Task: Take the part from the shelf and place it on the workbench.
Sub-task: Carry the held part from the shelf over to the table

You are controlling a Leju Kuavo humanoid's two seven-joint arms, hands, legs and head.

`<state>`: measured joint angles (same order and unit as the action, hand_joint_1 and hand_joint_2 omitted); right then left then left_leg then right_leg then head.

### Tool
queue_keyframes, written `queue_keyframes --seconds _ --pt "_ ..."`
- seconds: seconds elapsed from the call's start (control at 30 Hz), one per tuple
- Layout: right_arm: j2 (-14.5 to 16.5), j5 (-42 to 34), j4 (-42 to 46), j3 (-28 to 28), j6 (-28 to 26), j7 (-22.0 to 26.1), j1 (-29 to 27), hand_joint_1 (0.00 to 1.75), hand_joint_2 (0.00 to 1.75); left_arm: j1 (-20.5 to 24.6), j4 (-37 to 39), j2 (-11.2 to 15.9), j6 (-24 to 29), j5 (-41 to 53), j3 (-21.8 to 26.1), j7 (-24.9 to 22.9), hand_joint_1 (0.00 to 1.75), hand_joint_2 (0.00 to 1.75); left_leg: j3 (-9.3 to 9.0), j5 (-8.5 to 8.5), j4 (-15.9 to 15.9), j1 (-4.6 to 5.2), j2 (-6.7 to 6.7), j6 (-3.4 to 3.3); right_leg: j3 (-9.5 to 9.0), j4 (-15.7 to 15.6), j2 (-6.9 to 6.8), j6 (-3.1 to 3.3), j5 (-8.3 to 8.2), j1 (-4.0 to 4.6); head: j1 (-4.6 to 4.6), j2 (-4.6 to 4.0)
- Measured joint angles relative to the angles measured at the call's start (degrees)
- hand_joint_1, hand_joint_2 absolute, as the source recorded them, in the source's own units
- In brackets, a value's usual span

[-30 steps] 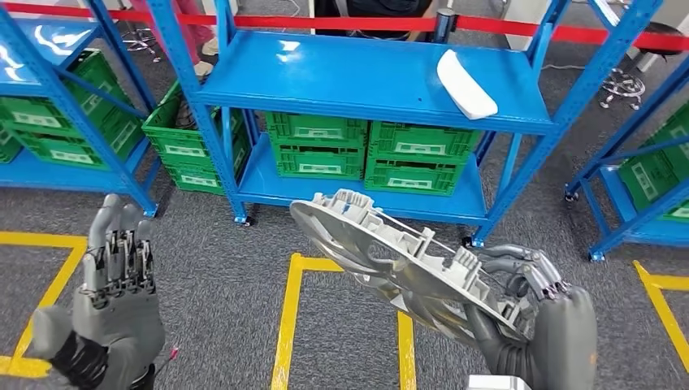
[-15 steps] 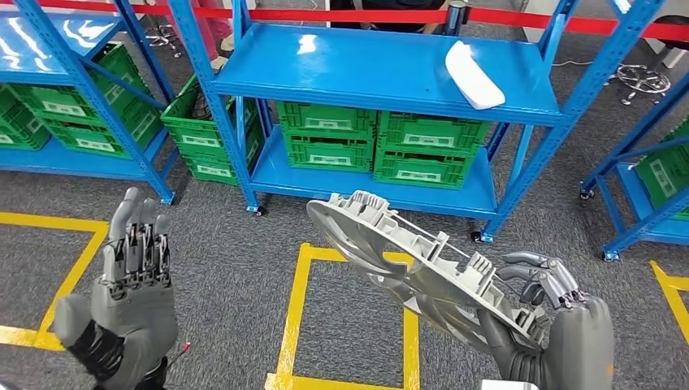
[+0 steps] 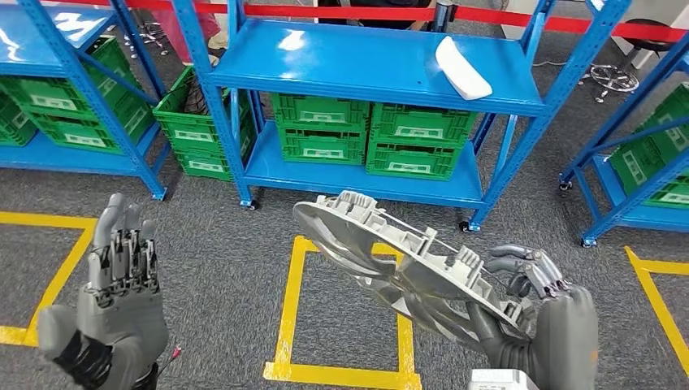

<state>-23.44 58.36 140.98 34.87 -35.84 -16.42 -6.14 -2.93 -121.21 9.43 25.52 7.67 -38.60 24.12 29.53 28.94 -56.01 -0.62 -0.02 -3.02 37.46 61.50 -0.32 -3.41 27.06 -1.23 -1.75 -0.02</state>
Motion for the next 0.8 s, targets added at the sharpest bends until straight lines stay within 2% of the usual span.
queue_keyframes --seconds 0.07,0.1,0.13,0.17,0.27,0.3,0.37,0.43,0.47,0.5,0.57,0.6,0.63,0.67,0.7,0.77,0.8 --pt "0.0 0.0 0.0 -0.1 0.0 0.0 0.0 1.75 1.75 0.0 0.0 -0.1 0.0 0.0 0.0 0.0 0.0 0.0 0.94 -0.8 -0.2 0.15 0.02 -0.3 2.5 7.8 0.03 -0.2 4.85 0.03 0.87 0.0" --pt "0.0 0.0 0.0 -0.1 0.0 0.0 0.0 1.75 1.75 0.0 0.1 -0.1 0.0 0.0 -0.1 0.0 0.0 0.0 1.59 -1.15 -0.4 0.25 0.01 -0.31 3.17 10.9 0.03 -0.23 6.27 0.04 1.23 0.0" --pt "0.0 0.0 0.0 -0.1 0.0 0.0 -0.1 1.75 1.75 0.0 0.1 -0.1 0.0 0.0 -0.1 0.0 0.0 0.0 2.21 -1.42 -0.6 0.35 -0.01 -0.32 2.89 12.0 0.03 -0.16 6.61 0.08 1.47 0.0" --pt "0.0 0.0 0.0 -0.1 0.0 0.0 -0.1 1.75 1.75 0.0 0.1 -0.1 0.0 0.0 -0.1 0.0 0.0 0.0 2.72 -1.61 -0.8 0.43 -0.05 -0.28 1.46 10.6 0.03 0.03 5.92 0.14 1.7 0.0" --pt "0.0 0.0 0.0 -0.1 0.0 0.0 -0.1 1.75 1.75 0.0 0.1 -0.1 0.0 0.0 -0.1 0.0 0.0 0.0 3.7 -2.05 -1.5 0.67 -0.18 0.04 -5.94 -1.2 0.07 1.23 2.62 0.6 2.22 0.0" --pt "0.0 0.0 0.0 -0.2 0.0 0.0 -0.1 1.75 1.75 0.0 0.1 -0.1 0.0 0.0 -0.1 0.1 0.0 0.0 4.0 -2.29 -1.6 0.7 -0.17 0.33 -7.37 -3.6 0.07 1.6 2.18 0.81 2.3 0.0" --pt "0.0 0.3 0.0 -0.2 0.0 0.1 -0.2 1.75 1.75 -0.1 0.1 -0.1 0.0 0.0 -0.1 0.1 0.0 0.0 4.5 -2.9 -1.6 0.64 -0.12 1.05 -7.92 -4.8 0.07 2.05 1.82 1.12 2.32 0.0" --pt "0.0 0.9 0.0 -0.2 -0.1 0.3 -0.5 1.75 1.75 -0.3 0.1 -0.1 0.1 0.1 -0.1 0.4 0.0 0.0 5.02 -2.86 -1.9 0.5 -0.1 1.74 -7.68 -5.3 -0.05 2.56 1.0 0.94 2.34 0.0" --pt "0.0 1.3 0.0 -0.1 -0.2 0.3 -0.6 1.75 1.75 -0.4 0.1 -0.1 0.2 0.2 -0.1 0.5 0.0 0.0 5.57 -1.9 -2.8 0.48 -0.11 2.04 -7.55 -5.6 -0.16 2.84 0.58 0.77 2.2 0.0" --pt "0.0 1.6 0.0 -0.1 -0.3 0.4 -0.6 1.75 1.75 -0.5 0.1 0.0 0.3 0.2 -0.1 0.7 0.0 0.0 6.55 -0.21 -5.0 0.41 -0.12 2.34 -7.32 -5.9 -0.28 3.08 0.16 0.6 1.94 0.0" --pt "0.0 2.0 0.0 -0.1 -0.4 0.4 -0.8 1.75 1.75 -0.8 0.2 0.0 0.4 0.2 -0.1 0.9 0.0 0.0 9.24 4.14 -12.1 0.15 -0.12 2.93 -6.38 -5.8 -0.37 3.35 -0.44 0.58 1.32 0.0" --pt "0.0 2.2 -0.1 -0.1 -0.6 0.4 -1.0 1.75 1.75 -1.0 0.2 0.1 0.5 0.2 -0.2 1.1 0.0 0.0 10.28 5.62 -15.3 0.0 -0.12 3.17 -5.8 -5.6 -0.38 3.34 -0.76 0.56 1.06 0.0" --pt "0.1 2.5 -0.2 0.0 -0.9 0.4 -1.2 1.75 1.75 -1.2 0.3 0.2 0.6 0.2 -0.2 1.4 0.0 0.0 10.45 6.11 -16.8 -0.13 -0.11 3.34 -5.2 -5.5 -0.37 3.25 -1.09 0.54 0.81 0.0" --pt "0.1 2.7 -0.4 0.0 -1.3 0.4 -1.3 1.75 1.75 -1.3 0.4 0.2 0.8 0.2 -0.2 1.7 0.0 0.0 9.47 5.62 -16.0 -0.24 -0.1 3.42 -4.65 -5.3 -0.36 3.11 -1.4 0.49 0.55 0.0" --pt "0.1 2.9 -0.6 0.1 -1.6 0.4 -1.5 1.75 1.75 -1.4 0.6 0.3 0.9 0.1 -0.2 2.0 0.0 0.0 7.29 4.39 -13.1 -0.34 -0.08 3.43 -4.14 -5.2 -0.33 2.91 -1.69 0.41 0.27 0.0" --pt "0.1 3.2 -0.7 0.3 -2.1 0.4 -1.7 1.75 1.75 -1.4 0.7 0.4 1.1 0.1 -0.2 2.4 0.0 0.0 2.12 2.38 -5.0 -0.38 -0.1 3.17 -3.34 -4.6 -0.26 2.36 -2.14 0.36 -0.3 0.0" --pt "0.1 3.3 -0.7 0.4 -2.2 0.5 -1.8 1.75 1.75 -1.4 0.8 0.4 1.1 0.1 -0.2 2.4 0.0 0.0 0.55 1.88 -2.4 -0.29 -0.16 2.86 -3.06 -4.3 -0.23 2.02 -2.33 0.38 -0.42 0.0"
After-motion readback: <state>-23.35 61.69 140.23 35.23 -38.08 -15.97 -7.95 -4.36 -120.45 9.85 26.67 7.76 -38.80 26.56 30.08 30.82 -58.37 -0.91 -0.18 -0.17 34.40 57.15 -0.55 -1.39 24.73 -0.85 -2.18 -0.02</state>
